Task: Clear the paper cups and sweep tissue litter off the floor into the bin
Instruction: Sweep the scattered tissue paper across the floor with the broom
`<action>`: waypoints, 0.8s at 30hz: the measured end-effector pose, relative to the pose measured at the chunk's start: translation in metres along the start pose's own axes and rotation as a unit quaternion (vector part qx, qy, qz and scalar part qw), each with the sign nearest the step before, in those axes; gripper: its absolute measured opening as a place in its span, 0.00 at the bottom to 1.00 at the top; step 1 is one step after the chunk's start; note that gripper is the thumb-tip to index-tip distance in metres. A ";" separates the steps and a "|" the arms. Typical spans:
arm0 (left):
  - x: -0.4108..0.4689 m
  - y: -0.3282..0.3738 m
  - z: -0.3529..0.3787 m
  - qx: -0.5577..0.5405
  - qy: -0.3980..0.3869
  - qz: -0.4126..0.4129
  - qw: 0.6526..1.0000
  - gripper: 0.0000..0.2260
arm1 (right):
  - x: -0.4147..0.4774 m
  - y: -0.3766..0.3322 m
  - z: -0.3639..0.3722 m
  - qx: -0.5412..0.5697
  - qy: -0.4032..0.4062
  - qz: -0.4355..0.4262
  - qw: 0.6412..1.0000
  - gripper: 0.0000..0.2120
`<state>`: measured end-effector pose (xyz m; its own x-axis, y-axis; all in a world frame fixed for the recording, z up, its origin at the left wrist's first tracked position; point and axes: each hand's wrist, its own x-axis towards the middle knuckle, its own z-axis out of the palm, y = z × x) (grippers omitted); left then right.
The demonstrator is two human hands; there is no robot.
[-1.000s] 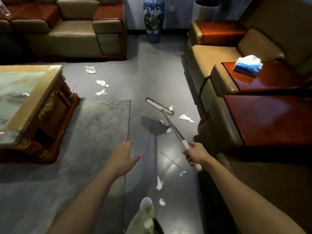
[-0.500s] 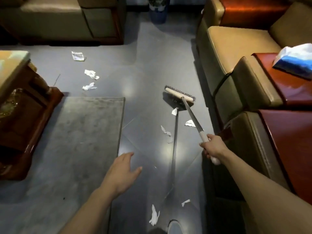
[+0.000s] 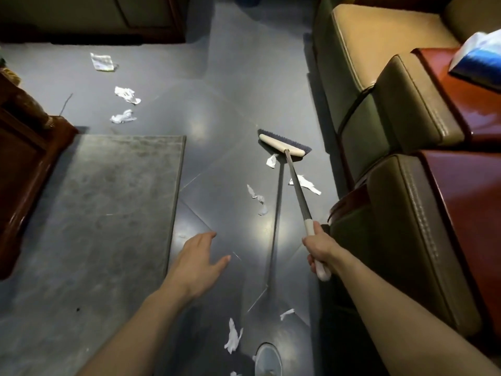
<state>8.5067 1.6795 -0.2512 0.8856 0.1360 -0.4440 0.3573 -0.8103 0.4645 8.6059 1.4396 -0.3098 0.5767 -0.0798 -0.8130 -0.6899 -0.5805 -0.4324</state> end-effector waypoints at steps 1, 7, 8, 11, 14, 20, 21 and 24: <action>-0.004 0.000 0.003 -0.002 -0.003 0.003 1.000 0.28 | -0.006 0.006 0.001 -0.003 0.000 0.001 1.000 0.31; -0.058 -0.011 0.028 0.010 -0.022 0.038 0.999 0.29 | -0.059 0.069 0.022 -0.056 0.008 -0.019 0.998 0.29; -0.069 -0.015 0.031 0.015 -0.024 0.047 0.998 0.28 | -0.070 0.083 0.029 -0.056 0.011 -0.016 0.998 0.29; -0.106 -0.030 0.037 0.038 -0.024 0.079 0.996 0.29 | -0.113 0.123 0.055 -0.047 0.020 -0.012 0.999 0.29; -0.145 -0.041 0.042 0.073 -0.038 0.096 0.992 0.29 | -0.159 0.166 0.087 -0.050 0.041 -0.020 0.998 0.27; -0.197 -0.042 0.053 0.094 -0.058 0.106 0.988 0.29 | -0.233 0.226 0.125 0.012 0.072 0.016 0.997 0.28; -0.200 -0.039 0.056 0.093 -0.059 0.107 0.988 0.29 | -0.239 0.230 0.126 0.030 0.074 0.010 0.997 0.29; -0.203 -0.032 0.064 0.087 -0.058 0.102 0.989 0.28 | -0.243 0.228 0.116 0.061 0.088 -0.021 0.994 0.27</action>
<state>8.2962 1.6414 -0.2253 0.8904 -0.0983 -0.4444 0.1094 -0.9016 0.4186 8.2580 1.4205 -0.2561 0.6656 -0.2048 -0.7177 -0.7062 -0.4838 -0.5169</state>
